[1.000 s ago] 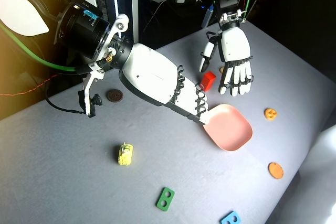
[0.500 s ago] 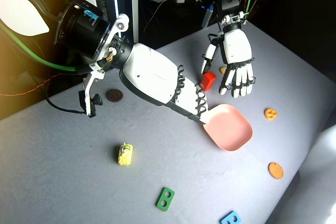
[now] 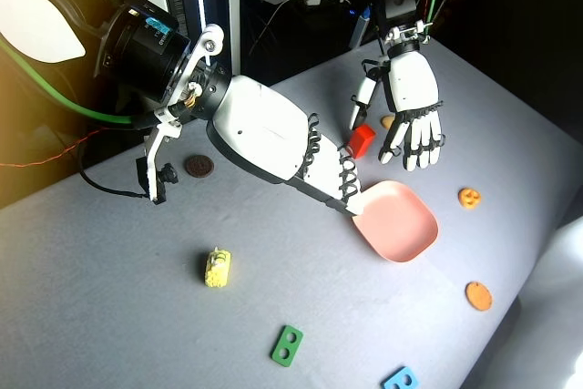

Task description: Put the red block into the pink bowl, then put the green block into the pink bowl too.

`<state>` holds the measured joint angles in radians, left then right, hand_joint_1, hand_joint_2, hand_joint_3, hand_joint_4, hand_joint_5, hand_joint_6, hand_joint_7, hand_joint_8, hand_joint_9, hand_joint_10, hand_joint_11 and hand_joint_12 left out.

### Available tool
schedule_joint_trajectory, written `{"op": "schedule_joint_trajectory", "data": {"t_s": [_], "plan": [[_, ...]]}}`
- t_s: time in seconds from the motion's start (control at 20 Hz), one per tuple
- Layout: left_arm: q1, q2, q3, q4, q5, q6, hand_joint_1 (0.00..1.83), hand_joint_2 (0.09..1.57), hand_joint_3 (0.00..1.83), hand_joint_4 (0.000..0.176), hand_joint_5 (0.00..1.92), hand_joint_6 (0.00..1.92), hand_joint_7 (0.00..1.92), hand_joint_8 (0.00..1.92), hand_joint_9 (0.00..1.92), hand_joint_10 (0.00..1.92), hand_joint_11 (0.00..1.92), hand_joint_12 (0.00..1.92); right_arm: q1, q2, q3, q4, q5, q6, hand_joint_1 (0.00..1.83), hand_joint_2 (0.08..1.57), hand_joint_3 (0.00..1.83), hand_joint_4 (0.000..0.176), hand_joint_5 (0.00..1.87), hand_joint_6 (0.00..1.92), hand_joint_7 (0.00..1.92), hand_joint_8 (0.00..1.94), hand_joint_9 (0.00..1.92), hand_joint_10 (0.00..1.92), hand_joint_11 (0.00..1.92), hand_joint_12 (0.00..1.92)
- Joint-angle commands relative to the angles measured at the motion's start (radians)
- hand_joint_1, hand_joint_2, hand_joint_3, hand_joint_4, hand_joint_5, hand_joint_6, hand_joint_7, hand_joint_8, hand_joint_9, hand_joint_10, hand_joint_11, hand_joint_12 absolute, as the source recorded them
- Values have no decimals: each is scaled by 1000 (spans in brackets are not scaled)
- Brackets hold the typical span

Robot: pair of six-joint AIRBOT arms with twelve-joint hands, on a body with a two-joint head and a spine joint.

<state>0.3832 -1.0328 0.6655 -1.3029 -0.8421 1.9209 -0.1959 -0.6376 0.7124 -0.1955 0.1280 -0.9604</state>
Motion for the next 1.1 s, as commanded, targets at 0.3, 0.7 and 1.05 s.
{"op": "schedule_joint_trajectory", "data": {"t_s": [0.3, 0.7, 1.05], "plan": [[-9, 1, 2, 57, -48, 0, 1028, 950, 1, 0, 984, 25, 359, 2, 228, 5, 0, 362, 18, 11, -2, 7, 100, -3, 217, 1069, 2, 0, 47, 1, 18, 1, 0, 0, 0, 0], [-9, 1, 0, 58, -48, 0, 1161, 1050, 1, 0, 1125, 766, 390, 5, 247, 6, 0, 445, 18, 11, -2, 7, 99, -5, 231, 1077, 4, 0, 59, 4, 34, 5, 0, 0, 0, 0], [-42, -1, 21, 97, 4, -3, 1164, 1044, 0, 0, 1144, 733, 413, 1, 244, 2, 0, 463, 18, 11, -2, 7, 99, -6, 256, 1069, 0, 0, 94, 7, 58, 5, 2, 0, 2, 0]]}}
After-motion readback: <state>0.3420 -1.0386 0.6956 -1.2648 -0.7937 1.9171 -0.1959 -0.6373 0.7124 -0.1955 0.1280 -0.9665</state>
